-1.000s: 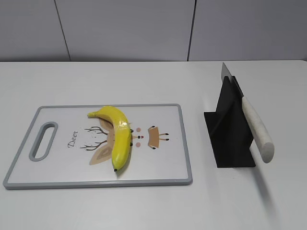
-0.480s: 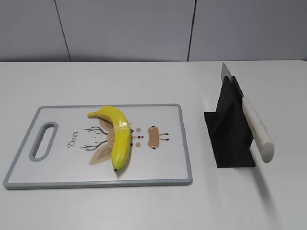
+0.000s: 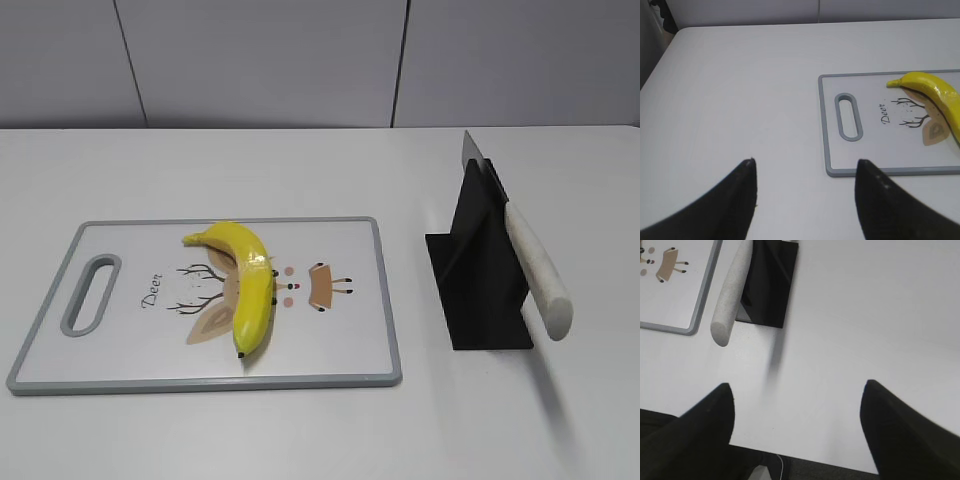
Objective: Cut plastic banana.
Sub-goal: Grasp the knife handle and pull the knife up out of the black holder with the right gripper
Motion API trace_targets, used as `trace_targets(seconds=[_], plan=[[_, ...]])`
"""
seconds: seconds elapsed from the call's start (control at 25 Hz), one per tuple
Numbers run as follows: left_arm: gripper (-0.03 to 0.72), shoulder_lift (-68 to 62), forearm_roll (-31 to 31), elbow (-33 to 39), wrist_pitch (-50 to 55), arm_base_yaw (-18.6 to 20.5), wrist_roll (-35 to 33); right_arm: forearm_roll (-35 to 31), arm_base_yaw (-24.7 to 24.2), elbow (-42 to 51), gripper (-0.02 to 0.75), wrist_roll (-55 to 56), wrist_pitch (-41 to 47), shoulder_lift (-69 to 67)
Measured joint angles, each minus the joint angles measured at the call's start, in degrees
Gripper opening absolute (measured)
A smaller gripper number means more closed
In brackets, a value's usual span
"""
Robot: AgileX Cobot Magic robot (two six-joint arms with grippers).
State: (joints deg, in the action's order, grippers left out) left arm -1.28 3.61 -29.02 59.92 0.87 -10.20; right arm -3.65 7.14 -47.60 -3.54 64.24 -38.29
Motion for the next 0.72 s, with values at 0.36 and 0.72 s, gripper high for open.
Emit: trace_targets(seconds=[0.36, 0.72], plan=[[0.591, 0.0, 0.1, 0.0, 0.0, 0.0, 0.0, -3.4, 11.3, -1.3, 0.589, 5.6, -1.0, -11.3], [0.585, 0.0, 0.1, 0.0, 0.0, 0.0, 0.0, -3.6, 15.9, -9.1, 0.589, 13.6, -1.0, -27.2]])
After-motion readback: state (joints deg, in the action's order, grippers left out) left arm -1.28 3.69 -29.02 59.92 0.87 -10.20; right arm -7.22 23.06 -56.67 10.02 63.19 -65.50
